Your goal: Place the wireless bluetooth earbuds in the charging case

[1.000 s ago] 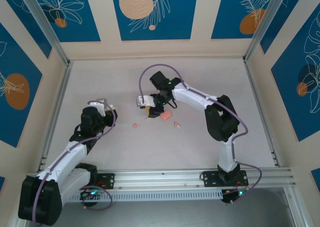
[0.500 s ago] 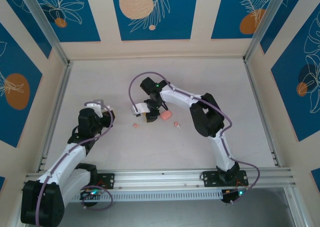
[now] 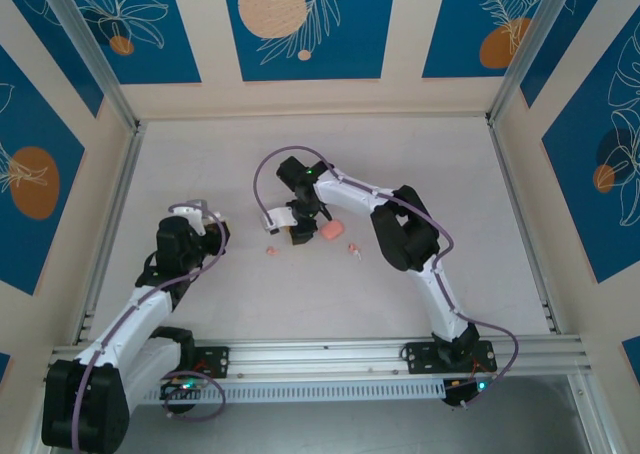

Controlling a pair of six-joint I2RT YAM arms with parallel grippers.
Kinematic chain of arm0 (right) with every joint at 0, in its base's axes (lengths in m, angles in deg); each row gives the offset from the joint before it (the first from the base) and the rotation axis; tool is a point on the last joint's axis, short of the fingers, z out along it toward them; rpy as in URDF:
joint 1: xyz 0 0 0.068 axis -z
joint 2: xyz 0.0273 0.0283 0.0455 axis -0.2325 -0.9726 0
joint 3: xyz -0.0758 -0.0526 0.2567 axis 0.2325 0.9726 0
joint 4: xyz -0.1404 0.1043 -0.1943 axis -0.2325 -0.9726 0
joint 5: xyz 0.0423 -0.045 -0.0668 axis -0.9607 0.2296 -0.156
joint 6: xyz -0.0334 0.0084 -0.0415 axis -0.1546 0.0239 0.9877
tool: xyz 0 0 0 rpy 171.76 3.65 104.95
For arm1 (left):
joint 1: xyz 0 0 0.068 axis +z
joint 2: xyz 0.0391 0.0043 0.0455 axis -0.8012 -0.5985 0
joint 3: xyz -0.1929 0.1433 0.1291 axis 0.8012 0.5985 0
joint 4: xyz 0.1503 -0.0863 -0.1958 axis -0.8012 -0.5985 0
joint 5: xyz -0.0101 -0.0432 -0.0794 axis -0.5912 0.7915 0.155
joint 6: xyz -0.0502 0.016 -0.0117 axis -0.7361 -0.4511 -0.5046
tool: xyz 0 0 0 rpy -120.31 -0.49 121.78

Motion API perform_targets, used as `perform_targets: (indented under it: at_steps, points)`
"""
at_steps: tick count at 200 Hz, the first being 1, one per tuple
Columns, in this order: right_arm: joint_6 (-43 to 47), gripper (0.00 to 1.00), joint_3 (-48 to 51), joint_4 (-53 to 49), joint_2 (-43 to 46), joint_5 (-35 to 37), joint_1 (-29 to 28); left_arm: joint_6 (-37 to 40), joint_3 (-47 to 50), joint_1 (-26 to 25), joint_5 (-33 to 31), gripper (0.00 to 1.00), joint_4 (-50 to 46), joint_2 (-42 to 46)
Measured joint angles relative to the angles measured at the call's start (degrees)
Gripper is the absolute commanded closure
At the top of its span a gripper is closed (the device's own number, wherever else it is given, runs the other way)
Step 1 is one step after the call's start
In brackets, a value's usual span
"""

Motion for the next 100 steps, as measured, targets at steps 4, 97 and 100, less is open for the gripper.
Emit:
perform_targets:
  at_steps: [4, 97, 100]
  points:
    - [0.0, 0.65, -0.2, 0.0, -0.3, 0.0, 0.0, -0.1, 0.0, 0.0, 0.0, 0.85, 0.1, -0.1]
    - [-0.8, 0.76, -4.1, -2.8, -3.4, 2.8, -0.5, -0.1, 0.0, 0.0, 0.6, 0.85, 0.2, -0.3]
    - [-1.1, 0.77, -4.1, -2.9, -3.4, 2.8, -0.6, -0.1, 0.0, 0.0, 0.6, 0.85, 0.2, -0.3]
